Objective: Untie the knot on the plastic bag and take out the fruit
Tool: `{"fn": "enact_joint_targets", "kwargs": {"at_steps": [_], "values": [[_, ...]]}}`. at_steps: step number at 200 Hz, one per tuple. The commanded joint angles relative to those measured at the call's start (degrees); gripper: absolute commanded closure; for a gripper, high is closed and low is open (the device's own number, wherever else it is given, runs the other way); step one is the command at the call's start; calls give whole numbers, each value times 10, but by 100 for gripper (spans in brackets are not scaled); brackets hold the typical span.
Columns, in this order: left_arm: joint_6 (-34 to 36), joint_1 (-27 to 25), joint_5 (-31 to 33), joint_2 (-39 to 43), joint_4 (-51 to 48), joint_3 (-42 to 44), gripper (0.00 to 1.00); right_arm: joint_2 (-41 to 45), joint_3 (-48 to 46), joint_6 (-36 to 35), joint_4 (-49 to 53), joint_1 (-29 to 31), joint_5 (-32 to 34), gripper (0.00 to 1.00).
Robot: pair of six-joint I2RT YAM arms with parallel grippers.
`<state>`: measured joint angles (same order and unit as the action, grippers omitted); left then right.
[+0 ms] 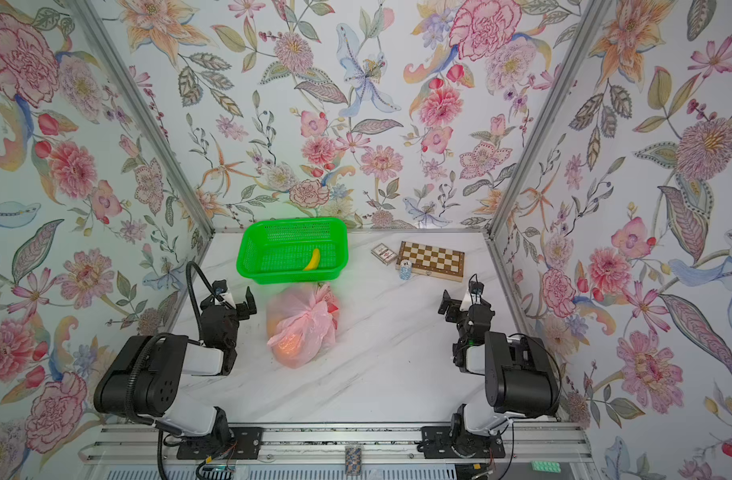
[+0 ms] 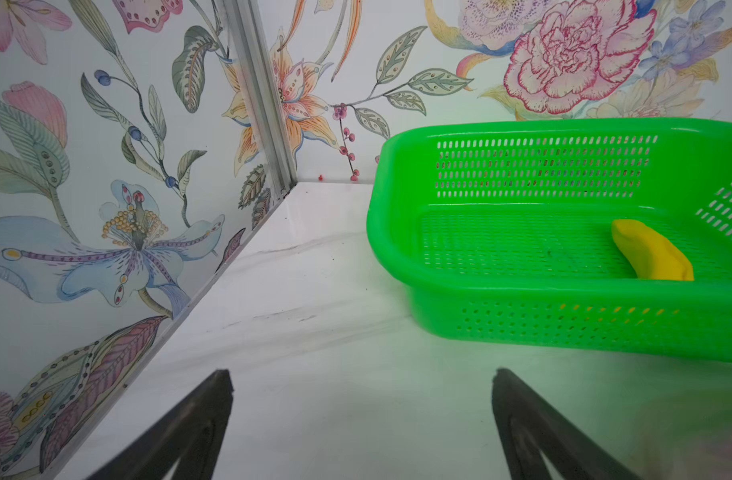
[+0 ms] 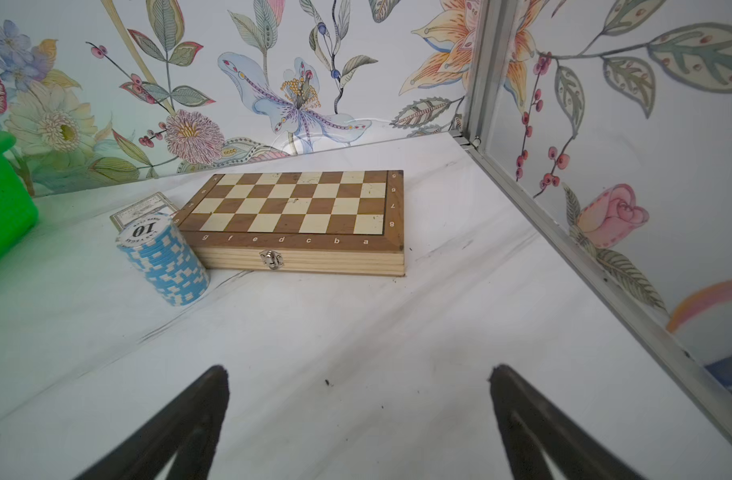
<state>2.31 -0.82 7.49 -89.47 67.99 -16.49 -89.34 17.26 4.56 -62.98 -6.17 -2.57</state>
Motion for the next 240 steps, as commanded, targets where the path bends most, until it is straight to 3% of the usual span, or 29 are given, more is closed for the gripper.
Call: {"fn": "enact_joint_targets", "kwargs": {"at_steps": [1, 240], "values": [[-1, -4, -8, 3, 3, 1, 1, 5, -1, 4, 1, 4, 7, 1], [-5, -4, -4, 3, 6, 3, 1, 8, -3, 13, -3, 1, 21, 1]]}}
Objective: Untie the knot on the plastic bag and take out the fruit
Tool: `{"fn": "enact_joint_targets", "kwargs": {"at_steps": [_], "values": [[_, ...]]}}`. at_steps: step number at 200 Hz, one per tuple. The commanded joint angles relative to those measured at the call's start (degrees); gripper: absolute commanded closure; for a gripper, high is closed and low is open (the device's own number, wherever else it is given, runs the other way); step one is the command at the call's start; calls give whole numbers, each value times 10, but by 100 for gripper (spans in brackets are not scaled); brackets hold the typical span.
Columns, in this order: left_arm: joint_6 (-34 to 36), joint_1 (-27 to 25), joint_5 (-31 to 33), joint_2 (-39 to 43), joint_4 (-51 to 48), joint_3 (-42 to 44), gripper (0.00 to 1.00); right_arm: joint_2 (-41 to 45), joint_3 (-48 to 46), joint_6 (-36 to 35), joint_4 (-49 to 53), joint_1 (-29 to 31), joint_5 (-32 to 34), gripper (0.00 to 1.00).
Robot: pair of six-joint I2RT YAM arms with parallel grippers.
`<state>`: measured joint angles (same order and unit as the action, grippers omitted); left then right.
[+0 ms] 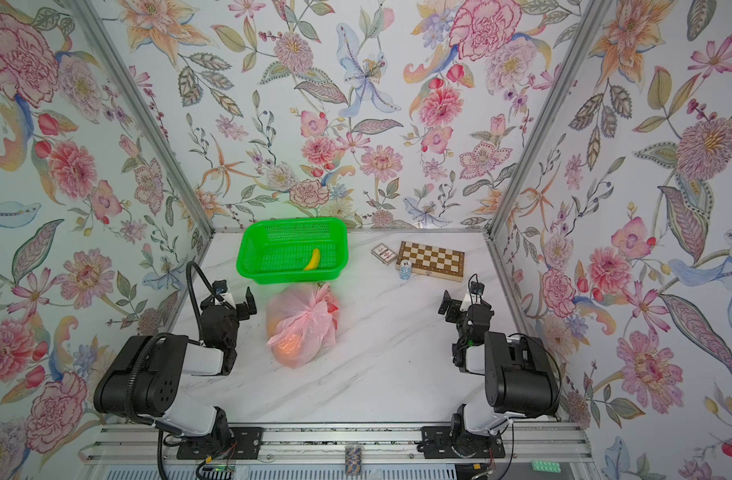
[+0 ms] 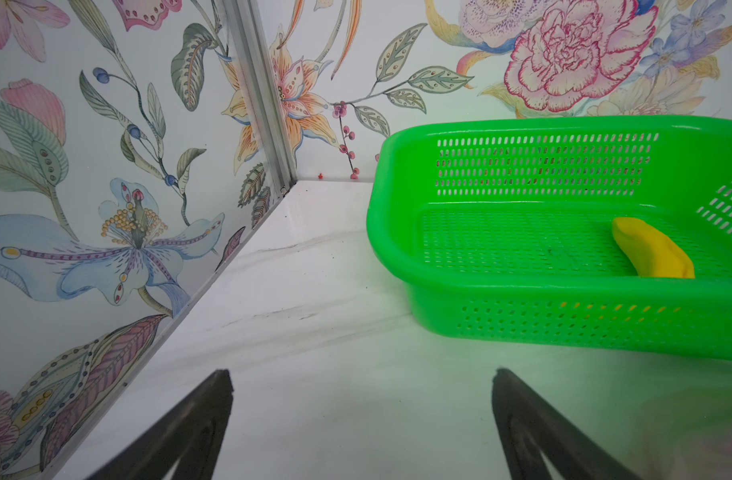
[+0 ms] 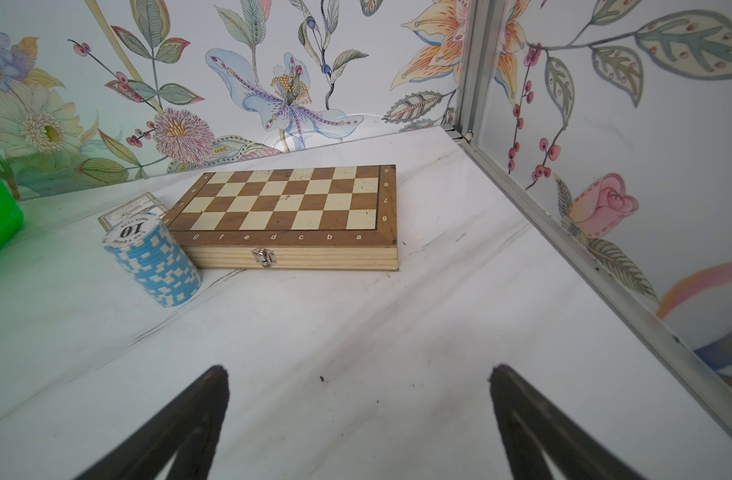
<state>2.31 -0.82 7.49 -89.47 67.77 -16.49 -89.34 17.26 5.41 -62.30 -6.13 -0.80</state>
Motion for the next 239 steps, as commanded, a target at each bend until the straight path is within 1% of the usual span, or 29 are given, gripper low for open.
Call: {"fn": "enact_joint_targets", "kwargs": {"at_steps": [1, 11, 15, 26, 41, 60, 70, 81, 93, 109, 117, 126, 135, 155, 164, 175, 185, 190, 198, 207, 224, 239], "values": [[-6, -4, -2, 4, 9, 4, 1, 8, -3, 4, -11, 1, 2, 1], [-12, -4, 19, 3, 22, 9, 1, 33, -9, -3, -2, 3, -7, 1], [-15, -3, 27, 3, 26, 11, 1, 51, -8, -7, 16, 8, -3, 1], [-18, -3, 36, 3, 38, 17, 1, 105, 10, -7, 107, 19, 16, 1], [-15, -3, 30, 3, 55, 26, 1, 161, 20, 7, 176, 30, 21, 1], [-15, -4, 33, 21, 59, 44, 1, 257, 31, 63, 285, 46, 16, 2], [-19, -5, 47, 56, 34, 47, 1, 308, 45, 95, 353, 55, 4, 3], [-23, -6, 59, 110, -28, 43, 1, 351, 63, 118, 426, 68, -22, 5], [-41, -7, 67, 174, -146, 17, 1, 385, 90, 134, 507, 89, -59, 7], [-99, -8, 64, 246, -323, -48, 1, 412, 127, 148, 606, 135, -83, 9], [-135, -10, 49, 269, -390, -74, 1, 422, 138, 152, 640, 161, -88, 9], [-172, -13, 22, 289, -442, -96, 1, 430, 145, 163, 665, 191, -91, 10], [-192, -22, -4, 303, -491, -118, 1, 436, 150, 173, 679, 214, -103, 11], [-226, -57, -16, 316, -614, -182, 2, 429, 171, 205, 717, 280, -109, 14], [-240, -72, -26, 312, -665, -216, 4, 416, 183, 215, 731, 303, -110, 15], [-256, -90, -51, 301, -714, -252, 7, 391, 204, 233, 748, 338, -105, 18], [-268, -105, -80, 286, -754, -286, 12, 364, 221, 247, 755, 371, -106, 19], [-274, -113, -94, 277, -770, -301, 14, 347, 233, 254, 754, 401, -105, 20], [-278, -121, -122, 261, -791, -322, 16, 328, 245, 262, 750, 426, -100, 21], [-282, -131, -140, 243, -824, -345, 19, 304, 259, 272, 740, 455, -93, 21], [-286, -153, -142, 212, -878, -380, 26, 260, 283, 287, 710, 498, -84, 22], [-290, -172, -142, 194, -896, -393, 30, 223, 300, 298, 676, 521, -83, 23]]}}
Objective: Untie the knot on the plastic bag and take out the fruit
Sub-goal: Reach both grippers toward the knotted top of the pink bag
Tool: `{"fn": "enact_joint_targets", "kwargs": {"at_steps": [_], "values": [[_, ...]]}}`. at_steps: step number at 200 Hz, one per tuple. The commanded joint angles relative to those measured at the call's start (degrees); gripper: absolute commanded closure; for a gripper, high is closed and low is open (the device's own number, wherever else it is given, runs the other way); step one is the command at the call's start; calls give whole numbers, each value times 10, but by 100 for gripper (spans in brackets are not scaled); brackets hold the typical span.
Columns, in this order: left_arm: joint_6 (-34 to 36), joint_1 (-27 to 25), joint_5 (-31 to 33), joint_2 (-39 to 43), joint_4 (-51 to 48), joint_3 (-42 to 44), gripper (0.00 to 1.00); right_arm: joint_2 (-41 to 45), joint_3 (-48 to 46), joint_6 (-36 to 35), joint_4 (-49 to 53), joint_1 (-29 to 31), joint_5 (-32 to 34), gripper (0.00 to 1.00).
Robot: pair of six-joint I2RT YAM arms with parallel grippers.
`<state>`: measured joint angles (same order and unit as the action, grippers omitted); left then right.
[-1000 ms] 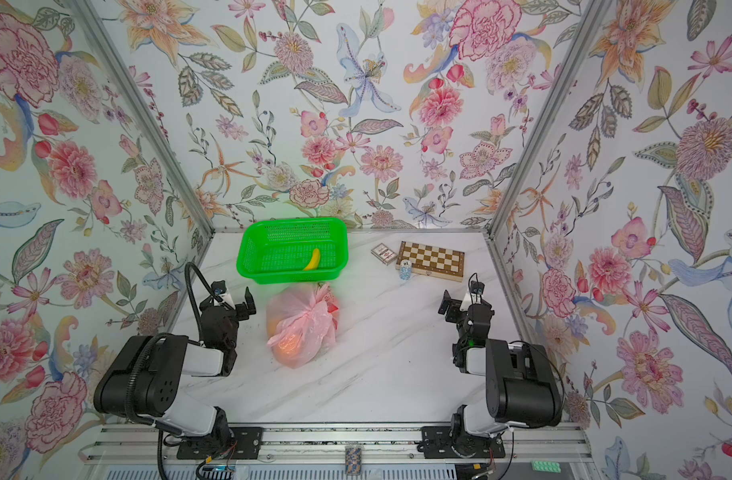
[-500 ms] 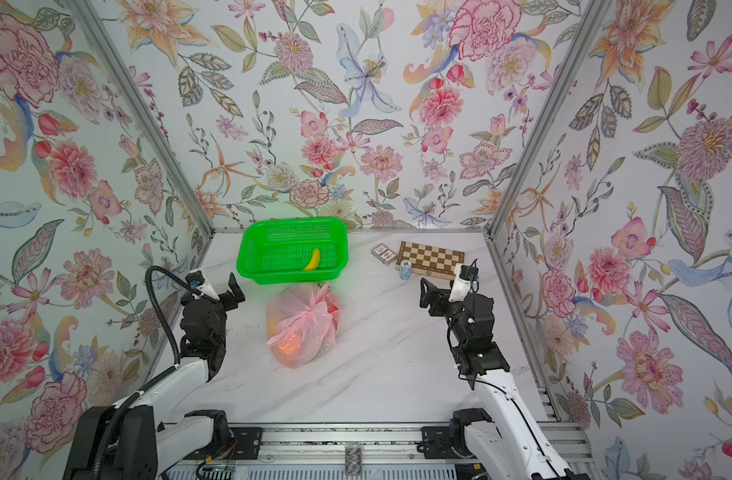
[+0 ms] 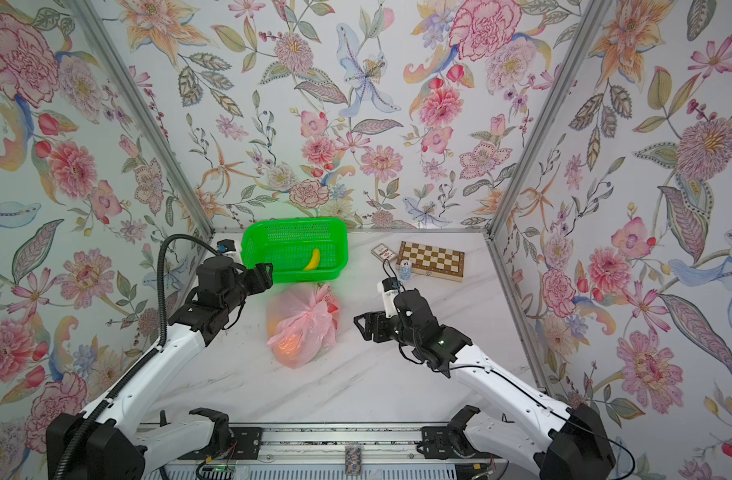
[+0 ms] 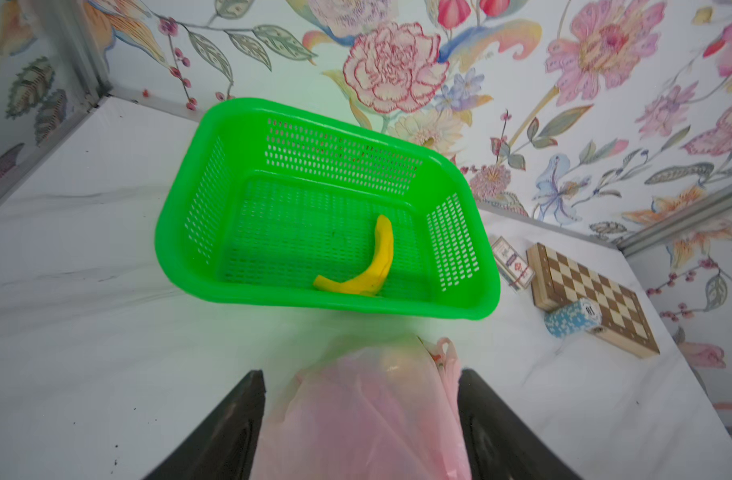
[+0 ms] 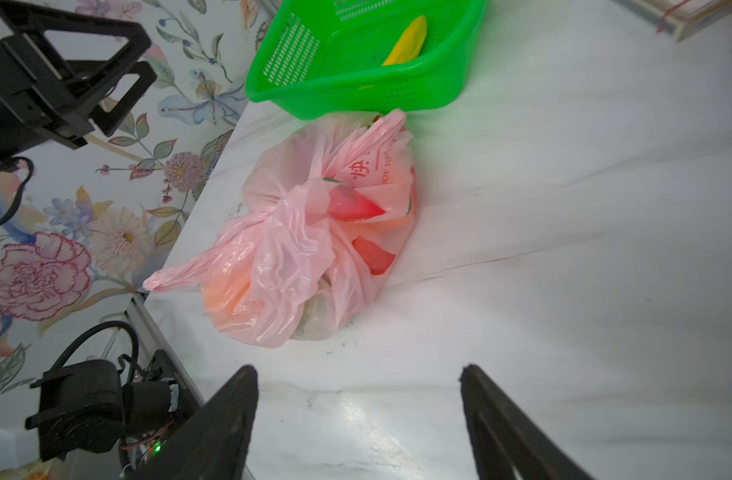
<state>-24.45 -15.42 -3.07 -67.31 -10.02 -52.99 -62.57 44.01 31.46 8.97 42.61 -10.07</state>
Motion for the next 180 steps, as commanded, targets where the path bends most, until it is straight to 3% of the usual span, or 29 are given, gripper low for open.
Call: {"fn": "enact_joint_targets", "kwargs": {"at_steps": [1, 43, 95, 128, 180], "values": [[-22, -28, -36, -28, -119, -28, 31, -49, 34, 38, -40, 36, 9, 23], [-32, -67, -65, -79, -128, -44, 37, -141, 81, 46, -81, 55, 23, 24], [-16, -87, -45, -143, -143, -67, 38, -236, 123, 48, -125, 55, -2, 28], [-4, -89, -49, -165, -156, -74, 38, -288, 142, 69, -136, 56, -34, 37], [-5, -90, -102, -189, -159, -70, 41, -323, 144, 93, -142, 57, -61, 59]]}}
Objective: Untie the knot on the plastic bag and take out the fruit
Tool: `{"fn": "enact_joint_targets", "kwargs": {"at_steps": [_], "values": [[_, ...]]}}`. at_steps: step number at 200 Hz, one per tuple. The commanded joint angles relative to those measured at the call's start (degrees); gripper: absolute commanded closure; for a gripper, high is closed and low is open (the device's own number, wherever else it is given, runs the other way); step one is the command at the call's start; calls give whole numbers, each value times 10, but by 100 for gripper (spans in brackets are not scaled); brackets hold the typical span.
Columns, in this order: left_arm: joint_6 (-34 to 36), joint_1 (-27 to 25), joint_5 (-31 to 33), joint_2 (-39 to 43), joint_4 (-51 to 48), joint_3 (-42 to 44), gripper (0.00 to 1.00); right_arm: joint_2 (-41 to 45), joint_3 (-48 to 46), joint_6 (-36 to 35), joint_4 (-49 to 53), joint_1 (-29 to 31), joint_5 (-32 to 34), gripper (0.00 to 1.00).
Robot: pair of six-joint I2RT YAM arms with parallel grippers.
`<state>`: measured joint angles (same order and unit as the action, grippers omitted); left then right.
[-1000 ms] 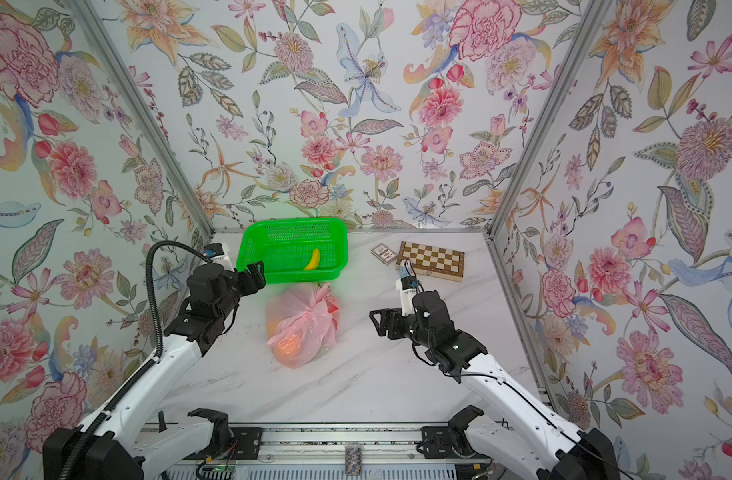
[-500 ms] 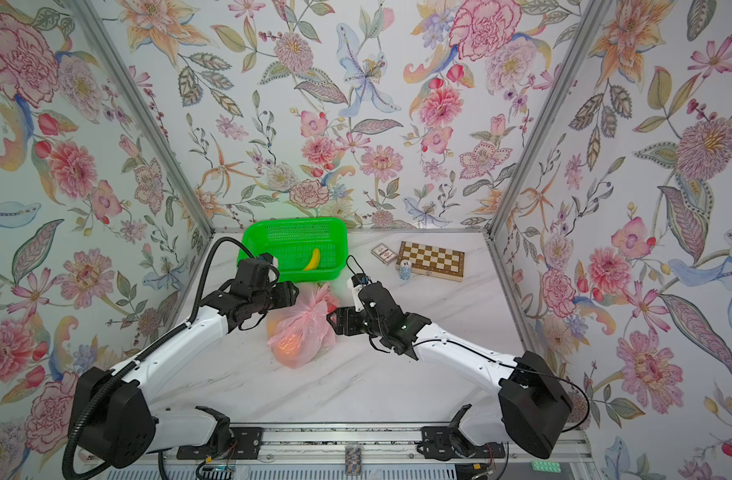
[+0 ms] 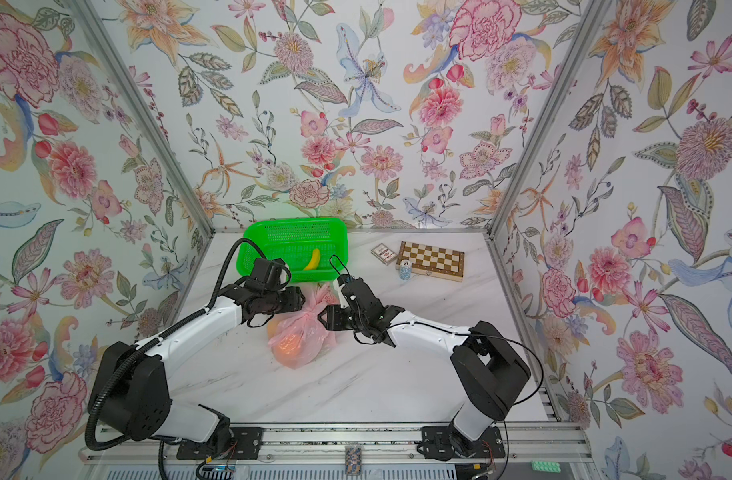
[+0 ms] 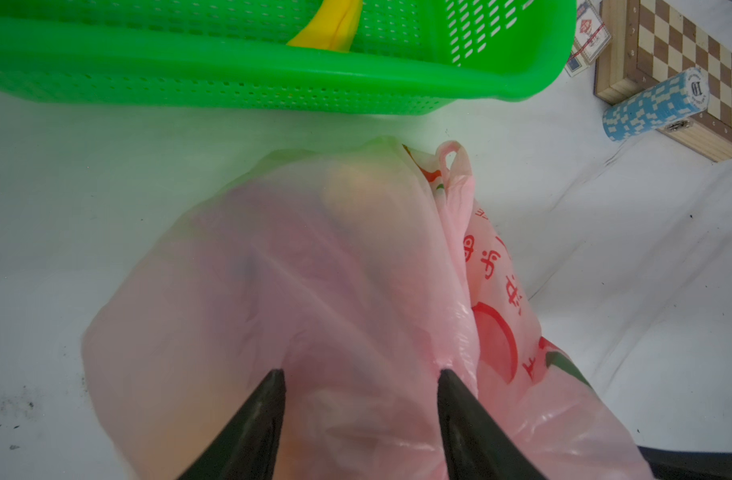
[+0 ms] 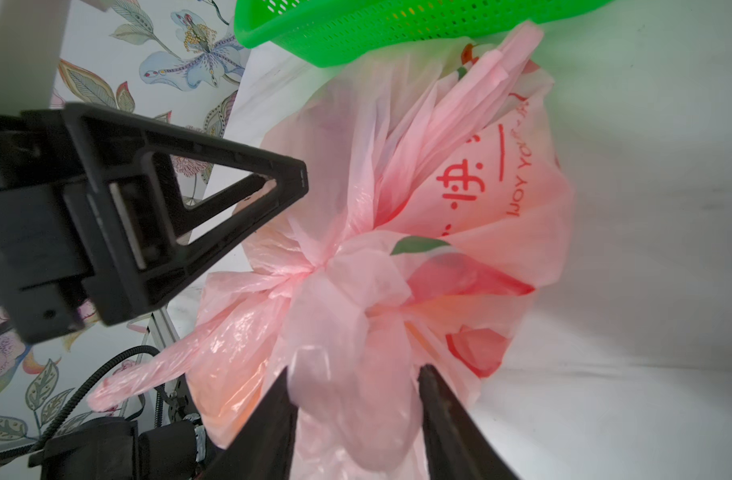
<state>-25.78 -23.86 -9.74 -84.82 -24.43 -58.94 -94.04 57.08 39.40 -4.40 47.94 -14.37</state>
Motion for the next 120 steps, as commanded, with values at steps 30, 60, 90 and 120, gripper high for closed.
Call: {"fn": "enact_joint_targets", "kwargs": {"at_steps": [30, 60, 90, 120], "values": [[9, -7, -72, -26, -14, -7, 46, -11, 6, 16, -14, 3, -17, 71], [8, -9, -96, -32, -6, 1, 54, -12, 0, 17, -18, 2, -17, 78], [-2, -9, -111, -35, 12, 6, 69, -16, -1, 19, -16, 0, -18, 87], [-13, -9, -104, -23, 33, 14, 91, -2, -12, 18, -14, -5, -8, 94]]}}
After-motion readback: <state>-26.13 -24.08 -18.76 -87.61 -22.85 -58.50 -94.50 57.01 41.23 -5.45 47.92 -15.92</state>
